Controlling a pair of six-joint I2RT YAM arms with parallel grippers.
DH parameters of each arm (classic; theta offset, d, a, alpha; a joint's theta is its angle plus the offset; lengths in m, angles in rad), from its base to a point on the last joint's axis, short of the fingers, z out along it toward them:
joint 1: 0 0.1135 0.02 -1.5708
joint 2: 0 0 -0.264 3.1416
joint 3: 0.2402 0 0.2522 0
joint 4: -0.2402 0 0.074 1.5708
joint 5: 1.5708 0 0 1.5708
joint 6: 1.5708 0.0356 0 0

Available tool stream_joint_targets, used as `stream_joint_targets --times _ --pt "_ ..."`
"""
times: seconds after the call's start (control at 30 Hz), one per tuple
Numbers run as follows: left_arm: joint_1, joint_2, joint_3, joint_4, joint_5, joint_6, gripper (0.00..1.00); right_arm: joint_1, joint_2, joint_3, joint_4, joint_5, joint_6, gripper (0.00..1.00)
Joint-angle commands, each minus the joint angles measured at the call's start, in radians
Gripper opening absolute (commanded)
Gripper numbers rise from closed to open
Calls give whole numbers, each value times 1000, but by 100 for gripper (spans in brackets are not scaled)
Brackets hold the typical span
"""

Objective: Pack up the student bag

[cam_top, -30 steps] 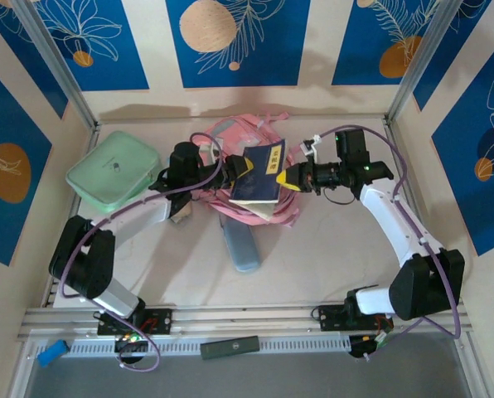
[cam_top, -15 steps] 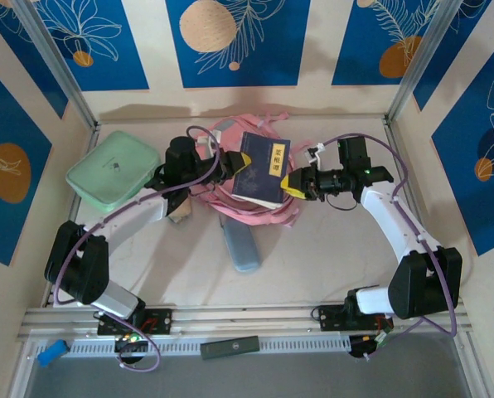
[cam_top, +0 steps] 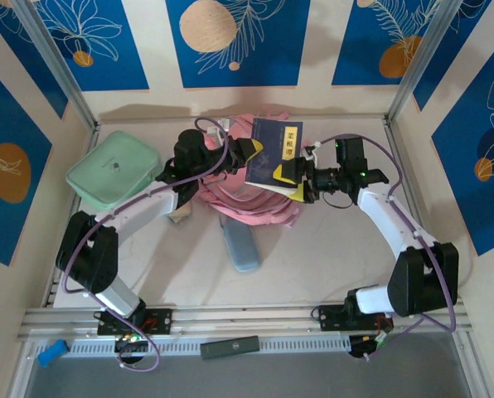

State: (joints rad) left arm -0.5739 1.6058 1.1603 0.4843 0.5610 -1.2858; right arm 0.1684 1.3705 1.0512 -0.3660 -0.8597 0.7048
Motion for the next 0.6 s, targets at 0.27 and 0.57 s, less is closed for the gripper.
stream_joint_targets --times 0.27,0.57 --pt "-7 -53 45 -213 -110 157 0 -13 -97 -62 179 -23 150 47" --pt "-13 -31 71 -308 -83 252 0 -50 -112 8 -48 77 24 0"
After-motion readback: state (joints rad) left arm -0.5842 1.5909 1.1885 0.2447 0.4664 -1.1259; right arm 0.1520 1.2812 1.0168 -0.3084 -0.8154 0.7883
